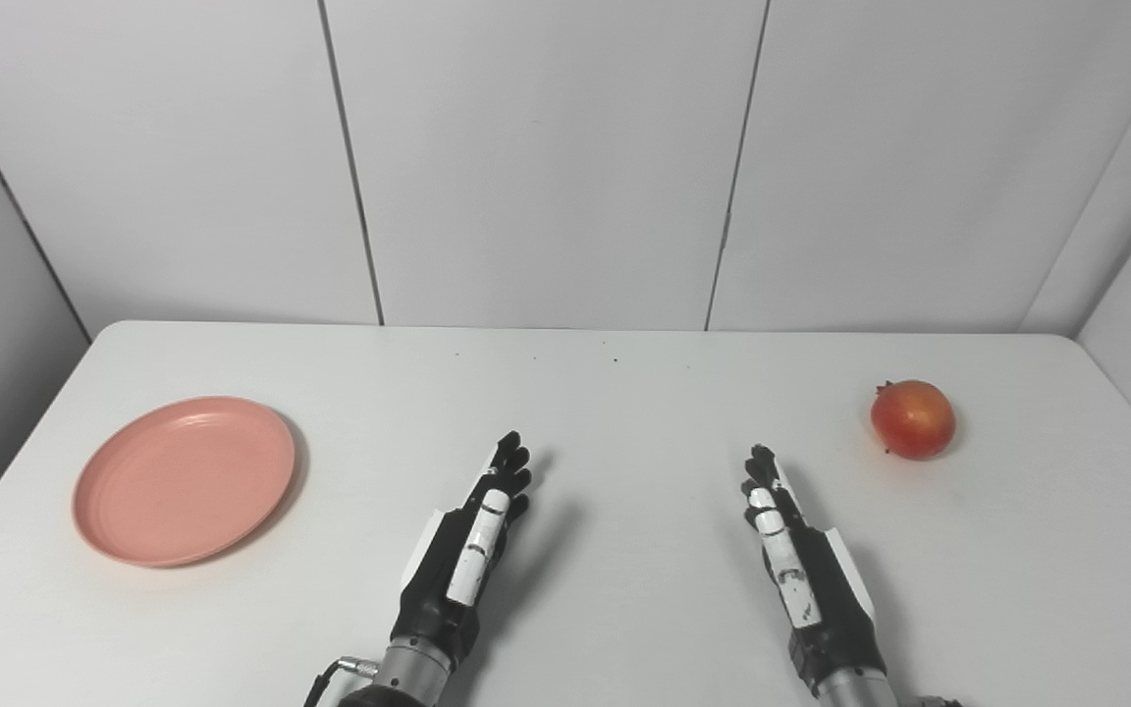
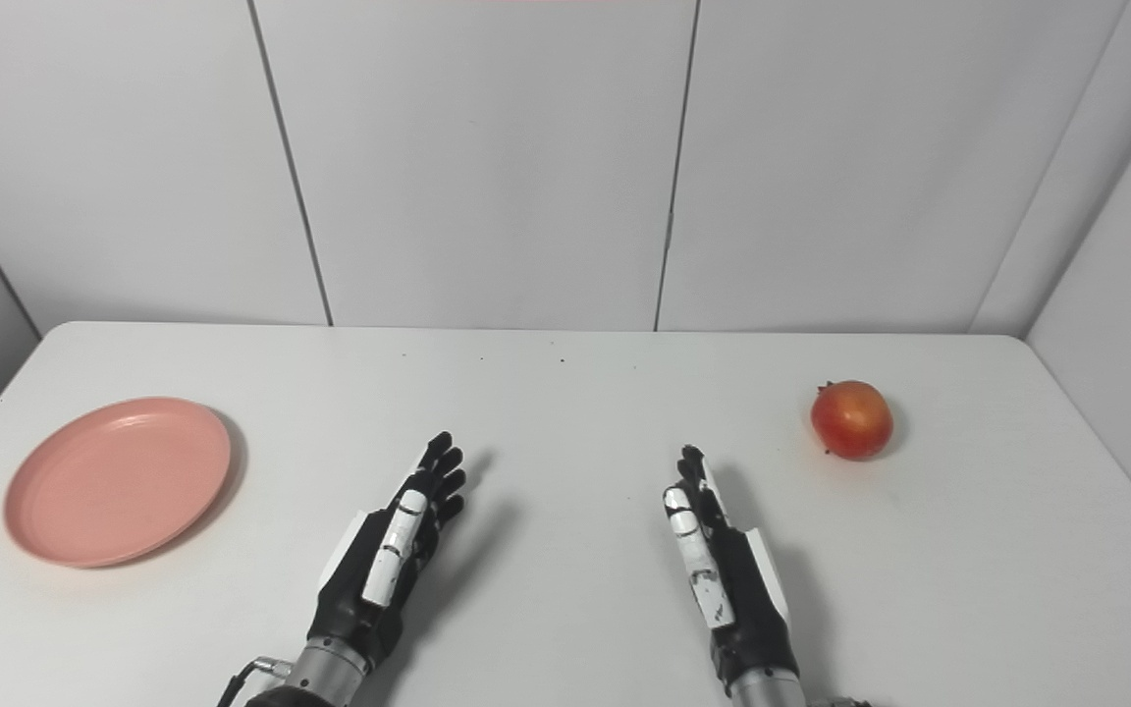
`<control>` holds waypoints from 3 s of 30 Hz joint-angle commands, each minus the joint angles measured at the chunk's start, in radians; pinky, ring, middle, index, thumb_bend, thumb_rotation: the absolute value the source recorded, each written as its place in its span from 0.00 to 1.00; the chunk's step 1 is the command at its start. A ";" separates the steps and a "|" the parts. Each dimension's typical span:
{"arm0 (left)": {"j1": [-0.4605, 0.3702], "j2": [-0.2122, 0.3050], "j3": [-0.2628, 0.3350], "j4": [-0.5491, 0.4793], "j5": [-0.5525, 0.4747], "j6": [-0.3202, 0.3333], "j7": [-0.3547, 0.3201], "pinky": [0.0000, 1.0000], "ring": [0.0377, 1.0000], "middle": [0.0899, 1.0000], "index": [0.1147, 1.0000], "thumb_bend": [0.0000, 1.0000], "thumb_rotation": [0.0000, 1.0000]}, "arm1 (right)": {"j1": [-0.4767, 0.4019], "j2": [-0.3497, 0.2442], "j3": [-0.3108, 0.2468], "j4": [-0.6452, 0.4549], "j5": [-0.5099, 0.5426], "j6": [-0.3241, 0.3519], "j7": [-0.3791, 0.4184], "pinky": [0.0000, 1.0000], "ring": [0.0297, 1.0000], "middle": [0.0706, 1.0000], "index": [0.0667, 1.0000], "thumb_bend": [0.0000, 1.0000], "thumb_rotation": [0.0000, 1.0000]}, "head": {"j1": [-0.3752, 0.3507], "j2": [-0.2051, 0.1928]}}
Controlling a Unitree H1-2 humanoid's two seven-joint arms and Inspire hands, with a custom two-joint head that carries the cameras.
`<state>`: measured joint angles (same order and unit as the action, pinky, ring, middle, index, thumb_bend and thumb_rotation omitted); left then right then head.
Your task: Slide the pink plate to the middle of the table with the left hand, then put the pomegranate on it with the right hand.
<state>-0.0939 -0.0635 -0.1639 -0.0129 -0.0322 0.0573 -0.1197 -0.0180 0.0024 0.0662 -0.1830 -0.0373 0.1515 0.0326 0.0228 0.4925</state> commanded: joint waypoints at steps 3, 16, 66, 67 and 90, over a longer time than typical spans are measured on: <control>-0.006 -0.035 -0.027 0.020 0.037 -0.039 0.016 0.99 0.99 1.00 1.00 0.45 1.00 | -0.004 -0.022 -0.018 -0.029 0.035 -0.043 0.020 1.00 0.99 1.00 1.00 0.28 1.00 | 0.060 -0.013; -0.014 -0.081 -0.064 0.043 0.083 0.007 0.055 1.00 1.00 1.00 1.00 0.46 1.00 | 0.004 -0.074 -0.028 -0.028 0.079 -0.069 0.065 1.00 0.99 1.00 1.00 0.25 1.00 | 0.171 -0.039; -0.094 0.023 0.019 -0.251 0.107 -0.002 0.064 0.98 0.98 1.00 0.98 0.49 1.00 | 0.002 -0.045 -0.024 -0.025 0.077 -0.052 0.050 1.00 1.00 1.00 1.00 0.23 1.00 | 0.172 -0.055; -0.099 0.024 0.026 -0.254 0.111 0.000 0.068 0.99 0.99 1.00 0.99 0.50 1.00 | 0.002 -0.045 -0.024 -0.023 0.079 -0.054 0.050 1.00 1.00 1.00 1.00 0.23 1.00 | 0.174 -0.057; -0.204 0.134 0.277 -0.237 0.012 -0.035 0.118 0.97 0.96 0.97 0.96 0.49 1.00 | 0.003 -0.050 -0.032 -0.006 0.098 -0.055 0.053 1.00 1.00 1.00 1.00 0.21 1.00 | 0.206 -0.081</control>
<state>-0.2496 0.0586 0.1040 -0.2268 -0.0101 0.0524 -0.0132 -0.0039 -0.0470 0.0403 -0.1796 0.0550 0.1372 0.0821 0.2301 0.4111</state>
